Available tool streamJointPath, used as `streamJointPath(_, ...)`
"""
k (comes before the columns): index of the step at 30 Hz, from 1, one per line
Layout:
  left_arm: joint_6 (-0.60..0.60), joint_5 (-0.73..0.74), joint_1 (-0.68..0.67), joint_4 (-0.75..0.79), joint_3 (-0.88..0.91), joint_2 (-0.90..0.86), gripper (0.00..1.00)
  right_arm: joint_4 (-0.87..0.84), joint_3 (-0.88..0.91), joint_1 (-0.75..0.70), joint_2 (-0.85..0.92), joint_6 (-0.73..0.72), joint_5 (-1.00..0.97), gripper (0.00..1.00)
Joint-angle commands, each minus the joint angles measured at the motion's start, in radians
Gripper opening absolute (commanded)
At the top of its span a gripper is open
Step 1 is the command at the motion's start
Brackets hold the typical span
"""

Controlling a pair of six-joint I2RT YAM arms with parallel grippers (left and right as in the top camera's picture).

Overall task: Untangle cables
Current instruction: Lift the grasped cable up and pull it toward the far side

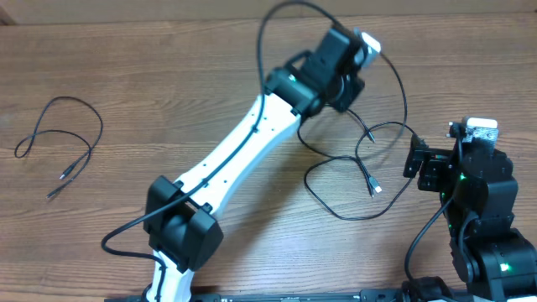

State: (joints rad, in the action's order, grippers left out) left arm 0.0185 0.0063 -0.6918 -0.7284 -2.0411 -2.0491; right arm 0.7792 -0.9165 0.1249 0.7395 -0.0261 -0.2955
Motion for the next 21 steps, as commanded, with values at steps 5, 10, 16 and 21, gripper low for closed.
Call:
streamJointPath(5, -0.204, -0.019, 0.135, 0.027, -0.122, 0.003, 0.04, -0.006, -0.030, -0.002, -0.009, -0.004, -0.006, 1.00)
streamJointPath(10, -0.465, -0.081, 0.227, 0.048, -0.122, 0.003, 0.04, -0.006, -0.030, -0.002, -0.009, -0.004, -0.006, 1.00)
streamJointPath(16, -0.727, -0.062, 0.280, 0.015, -0.122, 0.003, 0.04, -0.006, -0.030, -0.002, -0.009, -0.004, -0.006, 1.00)
streamJointPath(21, -0.679, -0.117, 0.282, -0.015, -0.122, 0.003, 0.04, -0.006, -0.030, -0.002, -0.009, -0.004, 0.005, 1.00)
